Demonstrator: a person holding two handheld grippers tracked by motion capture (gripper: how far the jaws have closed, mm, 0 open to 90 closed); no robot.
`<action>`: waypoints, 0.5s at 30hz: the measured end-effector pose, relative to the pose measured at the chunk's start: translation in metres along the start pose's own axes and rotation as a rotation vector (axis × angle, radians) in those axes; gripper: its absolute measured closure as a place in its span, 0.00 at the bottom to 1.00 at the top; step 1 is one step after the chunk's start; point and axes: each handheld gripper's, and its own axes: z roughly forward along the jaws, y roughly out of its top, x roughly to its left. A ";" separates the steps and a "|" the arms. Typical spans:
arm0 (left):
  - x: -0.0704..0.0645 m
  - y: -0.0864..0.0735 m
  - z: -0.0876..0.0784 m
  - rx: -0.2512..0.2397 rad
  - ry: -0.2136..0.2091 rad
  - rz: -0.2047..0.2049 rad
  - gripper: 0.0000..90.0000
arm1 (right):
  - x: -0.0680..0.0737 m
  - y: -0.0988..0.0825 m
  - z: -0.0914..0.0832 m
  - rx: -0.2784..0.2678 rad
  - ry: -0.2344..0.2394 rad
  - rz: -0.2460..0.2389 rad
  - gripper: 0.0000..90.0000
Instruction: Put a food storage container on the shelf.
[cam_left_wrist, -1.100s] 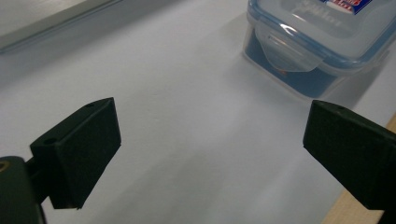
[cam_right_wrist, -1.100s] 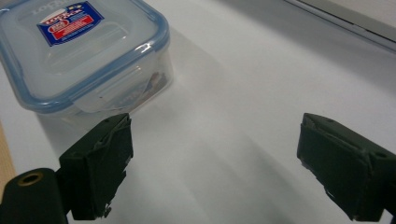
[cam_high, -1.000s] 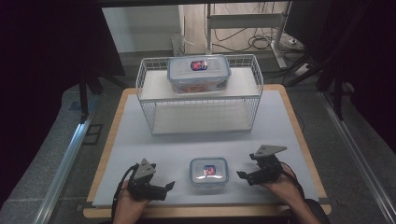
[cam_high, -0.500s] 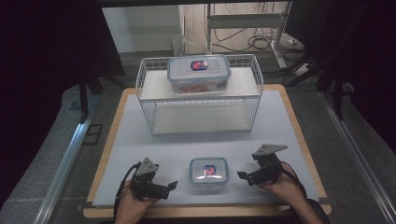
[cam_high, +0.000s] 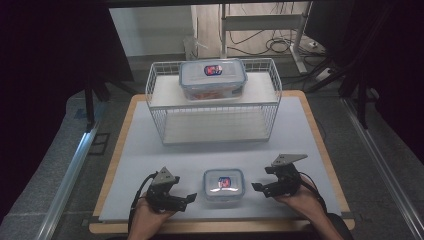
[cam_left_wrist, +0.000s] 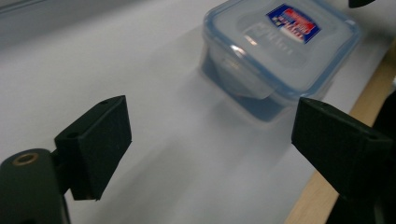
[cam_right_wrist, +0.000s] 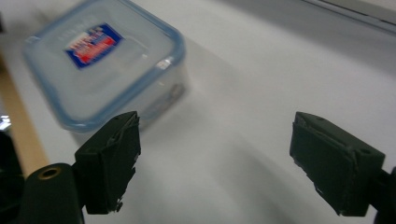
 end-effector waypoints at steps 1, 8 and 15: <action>0.000 0.001 0.001 -0.007 -0.012 -0.005 0.14 | 0.001 0.001 -0.001 -0.002 0.012 0.005 0.21; 0.003 0.011 0.009 -0.036 -0.100 -0.055 0.18 | 0.009 0.005 0.001 0.000 0.061 0.012 0.28; 0.011 0.018 0.023 -0.021 -0.169 -0.116 0.23 | 0.016 0.009 0.012 0.012 0.110 0.041 0.30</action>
